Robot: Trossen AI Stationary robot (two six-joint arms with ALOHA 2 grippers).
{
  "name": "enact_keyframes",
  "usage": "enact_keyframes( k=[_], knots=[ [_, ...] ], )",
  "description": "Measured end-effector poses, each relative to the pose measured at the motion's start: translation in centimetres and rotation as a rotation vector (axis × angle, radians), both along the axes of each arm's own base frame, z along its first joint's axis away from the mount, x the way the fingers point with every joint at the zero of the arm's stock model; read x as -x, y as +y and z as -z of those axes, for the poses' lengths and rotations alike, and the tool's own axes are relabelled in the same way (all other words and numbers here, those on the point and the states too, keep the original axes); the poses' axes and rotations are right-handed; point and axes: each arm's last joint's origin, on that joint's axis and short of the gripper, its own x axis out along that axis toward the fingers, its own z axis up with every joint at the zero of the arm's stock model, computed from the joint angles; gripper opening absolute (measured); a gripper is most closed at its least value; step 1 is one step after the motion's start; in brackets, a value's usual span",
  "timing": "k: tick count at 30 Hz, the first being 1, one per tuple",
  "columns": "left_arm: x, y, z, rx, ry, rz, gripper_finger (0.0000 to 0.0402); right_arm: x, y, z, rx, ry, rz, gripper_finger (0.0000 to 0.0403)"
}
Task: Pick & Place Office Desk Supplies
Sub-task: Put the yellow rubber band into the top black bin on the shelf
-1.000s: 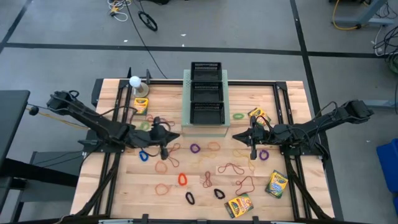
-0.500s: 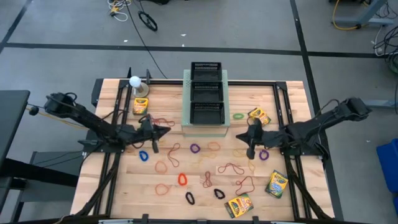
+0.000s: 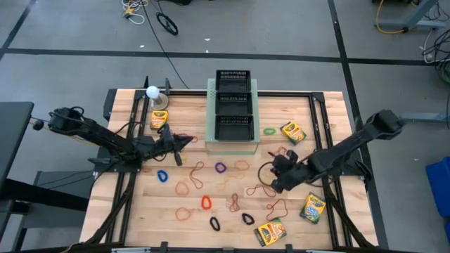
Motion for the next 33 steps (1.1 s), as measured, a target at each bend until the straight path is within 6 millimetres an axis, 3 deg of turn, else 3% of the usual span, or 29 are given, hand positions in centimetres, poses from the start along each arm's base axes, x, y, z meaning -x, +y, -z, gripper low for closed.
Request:
enact_keyframes(
  k=[3,7,12,16,20,25,33],
  knots=[
    [0.0,0.1,-0.1,-0.009,-0.006,-0.028,0.0009,-0.2,0.4,0.7,-0.063,0.128,0.026,0.0015],
    [0.0,0.1,-0.1,-0.008,-0.009,-0.031,0.0026,0.6,0.4,1.4,-0.082,0.274,0.092,0.0060],
    [0.0,0.0,-0.1,-0.025,0.003,-0.028,0.0035,0.7,0.3,2.0,-0.134,0.263,0.140,0.0122],
    [0.0,0.0,-0.1,-0.023,0.004,-0.028,0.0036,0.5,0.0,2.6,-0.155,0.233,0.153,0.0144],
    [0.0,0.0,-0.1,-0.014,0.000,-0.028,0.0036,0.5,-0.3,3.7,-0.138,0.249,0.152,0.0130],
    [0.0,0.0,-0.1,0.000,-0.008,-0.029,0.0036,0.2,-0.4,4.4,-0.106,0.277,0.142,0.0081],
    [0.0,0.0,-0.1,-0.003,-0.006,-0.029,0.0036,-0.7,0.5,3.1,-0.088,0.269,0.024,0.0006]
  ],
)
